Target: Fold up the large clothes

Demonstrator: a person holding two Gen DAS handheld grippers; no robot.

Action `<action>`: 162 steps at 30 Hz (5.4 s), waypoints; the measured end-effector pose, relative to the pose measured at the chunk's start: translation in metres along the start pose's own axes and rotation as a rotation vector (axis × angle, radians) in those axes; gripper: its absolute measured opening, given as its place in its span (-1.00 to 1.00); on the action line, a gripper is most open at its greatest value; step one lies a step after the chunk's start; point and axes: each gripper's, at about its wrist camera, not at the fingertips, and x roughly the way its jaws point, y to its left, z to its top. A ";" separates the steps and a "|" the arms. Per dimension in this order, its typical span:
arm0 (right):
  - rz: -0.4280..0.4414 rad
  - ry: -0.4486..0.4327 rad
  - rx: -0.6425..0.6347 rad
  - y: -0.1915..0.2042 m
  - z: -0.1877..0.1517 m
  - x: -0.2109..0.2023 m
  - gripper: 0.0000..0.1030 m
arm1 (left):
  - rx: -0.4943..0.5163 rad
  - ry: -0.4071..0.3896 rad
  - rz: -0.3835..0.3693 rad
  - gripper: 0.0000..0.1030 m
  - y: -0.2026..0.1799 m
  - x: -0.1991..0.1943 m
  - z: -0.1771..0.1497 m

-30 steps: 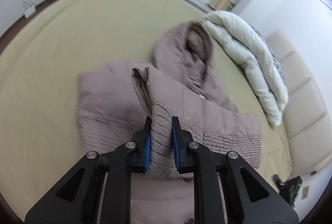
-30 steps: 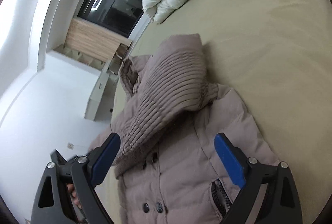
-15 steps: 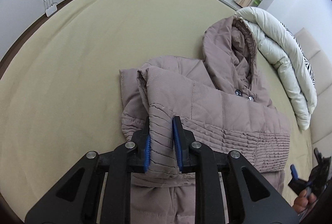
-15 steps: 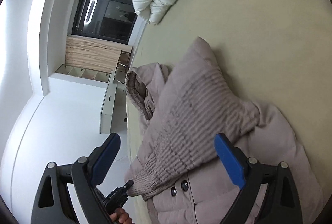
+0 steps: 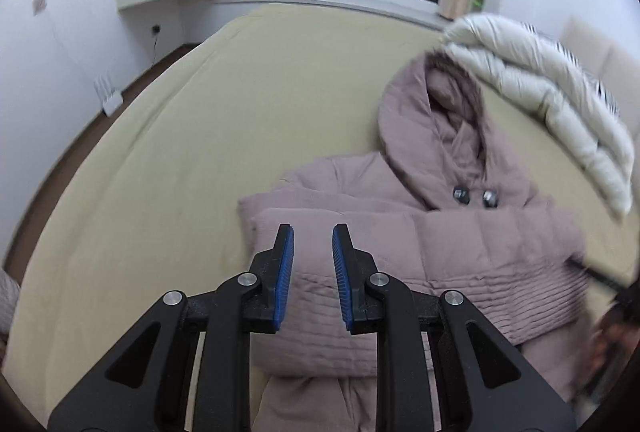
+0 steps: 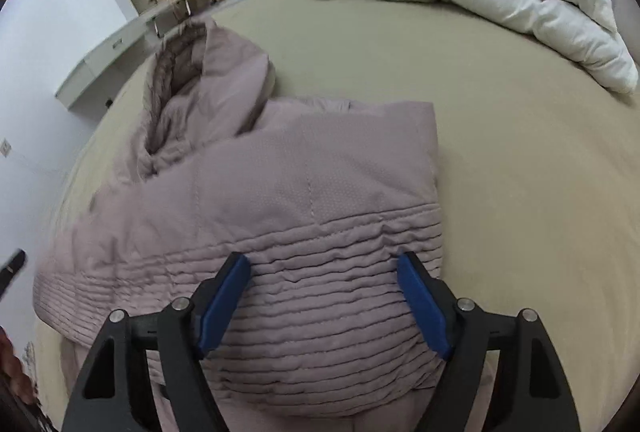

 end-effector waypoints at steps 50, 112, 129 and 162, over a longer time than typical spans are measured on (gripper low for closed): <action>0.078 0.087 -0.076 0.116 0.213 0.186 -0.60 | -0.004 0.025 -0.099 -0.83 -0.113 0.191 0.176; 0.003 -0.009 -0.463 0.128 0.049 0.091 -0.20 | 0.023 0.143 -0.216 -0.84 -0.121 0.077 0.014; -0.015 -0.085 -0.532 0.125 -0.014 0.052 0.13 | 0.015 0.118 -0.187 -0.84 -0.131 0.055 -0.027; 0.049 -0.027 -0.008 -0.073 -0.213 -0.233 1.00 | -0.111 0.188 -0.079 0.54 0.063 -0.307 -0.267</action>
